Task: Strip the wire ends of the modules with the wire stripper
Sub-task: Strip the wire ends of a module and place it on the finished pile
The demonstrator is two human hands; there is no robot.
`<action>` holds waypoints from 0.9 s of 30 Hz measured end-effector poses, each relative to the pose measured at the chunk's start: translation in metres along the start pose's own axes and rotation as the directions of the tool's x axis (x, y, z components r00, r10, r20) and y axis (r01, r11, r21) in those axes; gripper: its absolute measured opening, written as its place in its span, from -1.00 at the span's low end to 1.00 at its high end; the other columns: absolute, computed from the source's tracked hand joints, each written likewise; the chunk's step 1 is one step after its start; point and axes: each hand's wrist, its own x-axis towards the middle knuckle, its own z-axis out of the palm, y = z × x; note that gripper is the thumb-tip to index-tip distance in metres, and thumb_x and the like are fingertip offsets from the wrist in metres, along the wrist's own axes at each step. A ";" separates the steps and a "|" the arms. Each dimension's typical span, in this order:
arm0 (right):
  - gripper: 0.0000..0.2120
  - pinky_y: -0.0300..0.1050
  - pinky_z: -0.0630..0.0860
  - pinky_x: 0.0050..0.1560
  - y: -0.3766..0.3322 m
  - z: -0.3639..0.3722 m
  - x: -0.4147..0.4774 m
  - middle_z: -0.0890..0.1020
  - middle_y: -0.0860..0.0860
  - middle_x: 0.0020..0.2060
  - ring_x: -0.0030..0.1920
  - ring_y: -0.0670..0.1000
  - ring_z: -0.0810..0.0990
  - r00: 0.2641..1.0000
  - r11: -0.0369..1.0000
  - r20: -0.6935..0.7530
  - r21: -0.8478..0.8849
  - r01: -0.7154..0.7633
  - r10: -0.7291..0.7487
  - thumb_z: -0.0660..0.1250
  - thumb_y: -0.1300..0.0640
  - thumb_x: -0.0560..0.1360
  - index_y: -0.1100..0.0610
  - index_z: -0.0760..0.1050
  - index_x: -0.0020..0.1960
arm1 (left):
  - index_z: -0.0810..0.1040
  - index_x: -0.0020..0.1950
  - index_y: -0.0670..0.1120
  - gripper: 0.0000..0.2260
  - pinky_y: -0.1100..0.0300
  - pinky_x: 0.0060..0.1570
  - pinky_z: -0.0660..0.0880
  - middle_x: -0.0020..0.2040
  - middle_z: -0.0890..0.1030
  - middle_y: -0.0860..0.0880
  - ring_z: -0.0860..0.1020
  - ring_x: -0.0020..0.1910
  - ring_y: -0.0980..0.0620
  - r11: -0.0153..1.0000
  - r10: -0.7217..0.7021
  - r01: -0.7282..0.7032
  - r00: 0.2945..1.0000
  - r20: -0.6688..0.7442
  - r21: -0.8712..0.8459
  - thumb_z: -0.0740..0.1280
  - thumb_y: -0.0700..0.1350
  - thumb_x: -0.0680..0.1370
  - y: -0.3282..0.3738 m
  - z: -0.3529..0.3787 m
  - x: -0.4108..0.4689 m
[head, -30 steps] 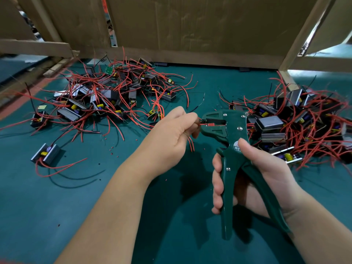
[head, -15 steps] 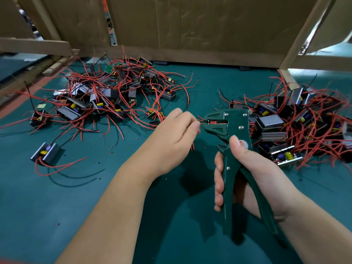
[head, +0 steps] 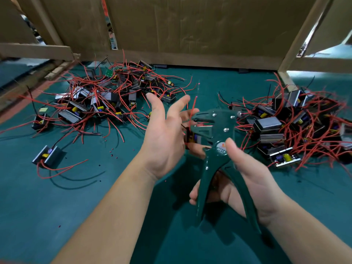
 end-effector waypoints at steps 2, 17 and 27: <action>-0.39 0.26 0.57 -0.16 0.001 0.002 0.002 0.55 0.28 -0.29 -0.32 0.24 0.60 0.998 1.000 -0.068 -0.008 -0.010 0.009 0.40 -0.20 0.25 0.29 0.57 0.04 | 0.24 0.47 0.07 -0.15 0.00 0.00 0.51 0.32 0.50 -0.13 0.54 0.21 -0.14 0.999 -0.037 0.036 0.994 0.108 0.011 -0.26 0.47 0.35 -0.003 0.001 -0.003; -0.58 0.19 0.59 -0.19 -0.008 -0.011 0.005 0.66 0.17 -0.15 -0.29 0.23 0.63 0.910 0.955 -0.295 -0.049 0.291 -0.293 0.31 -0.16 0.35 0.10 0.62 0.06 | 0.44 0.37 0.00 -0.15 0.10 -0.01 0.54 0.22 0.54 -0.06 0.57 0.07 -0.02 0.995 0.021 -0.026 0.998 0.054 0.092 -0.12 0.46 0.30 -0.002 -0.013 0.003; -0.49 0.19 0.59 -0.28 -0.023 -0.022 0.002 0.65 0.36 -0.15 -0.28 0.37 0.64 0.880 0.987 -0.456 0.015 0.159 -0.134 0.15 -0.33 0.40 0.09 0.44 0.04 | 0.50 0.11 -0.02 -0.69 0.06 0.09 0.49 0.15 0.39 -0.02 0.55 -0.07 -0.02 0.603 0.751 -0.125 0.424 -0.507 0.788 0.16 -0.27 0.45 0.026 -0.081 0.008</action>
